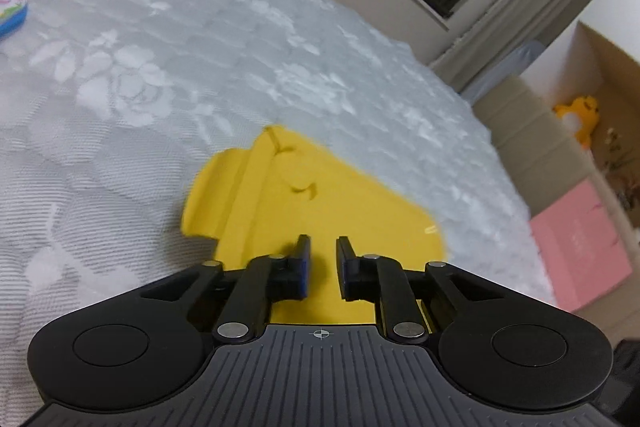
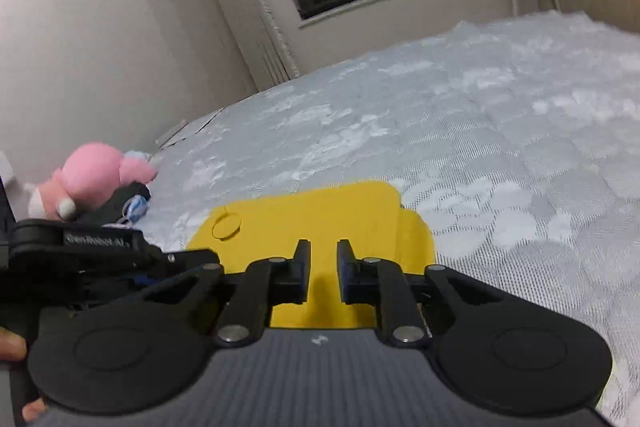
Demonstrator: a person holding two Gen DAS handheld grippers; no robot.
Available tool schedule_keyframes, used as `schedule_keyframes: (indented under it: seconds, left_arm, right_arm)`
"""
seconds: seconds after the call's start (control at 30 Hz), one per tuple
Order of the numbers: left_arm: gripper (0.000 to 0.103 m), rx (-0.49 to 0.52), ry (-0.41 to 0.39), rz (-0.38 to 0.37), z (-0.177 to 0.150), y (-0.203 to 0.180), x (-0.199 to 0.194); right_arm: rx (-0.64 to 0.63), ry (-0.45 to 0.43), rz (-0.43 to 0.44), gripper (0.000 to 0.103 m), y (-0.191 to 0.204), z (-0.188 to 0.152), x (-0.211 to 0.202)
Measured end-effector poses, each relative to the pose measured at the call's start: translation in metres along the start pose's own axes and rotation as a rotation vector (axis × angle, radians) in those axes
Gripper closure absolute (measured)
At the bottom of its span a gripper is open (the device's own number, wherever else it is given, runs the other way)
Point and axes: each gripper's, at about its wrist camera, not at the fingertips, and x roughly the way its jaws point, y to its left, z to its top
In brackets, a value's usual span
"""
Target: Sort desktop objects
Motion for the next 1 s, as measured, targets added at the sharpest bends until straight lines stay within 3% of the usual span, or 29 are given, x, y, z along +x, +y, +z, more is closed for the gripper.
schedule_keyframes:
  seconds: [0.17,0.27,0.5,0.67,0.8,0.97,1.0]
  left_arm:
    - [0.098,0.037,-0.046,0.073,-0.007,0.000,-0.010]
    - [0.098,0.040,-0.051,0.076,-0.007,0.003,-0.013]
    - [0.098,0.031,-0.047,0.042,-0.007,0.014,-0.014]
    - [0.098,0.030,-0.043,0.029,-0.007,0.018,-0.012]
    - [0.098,0.035,-0.044,0.033,-0.007,0.017,-0.012]
    - [0.098,0.055,-0.037,0.045,-0.008,0.012,-0.014]
    - [0.098,0.061,-0.034,0.047,-0.008,0.011,-0.014]
  right_arm:
    - [-0.102,-0.013,-0.002,0.075,0.022,0.005,0.018]
    - [-0.163,0.008,0.035,0.075,0.042,0.013,0.040]
    - [-0.100,0.142,0.155,0.077,0.065,0.022,0.089]
    - [-0.143,0.170,0.131,0.080,0.074,0.023,0.101]
    - [-0.144,0.163,0.108,0.093,0.073,0.022,0.101]
    - [-0.072,0.151,0.112,0.093,0.061,0.025,0.094]
    - [-0.068,0.127,0.083,0.089,0.057,0.026,0.085]
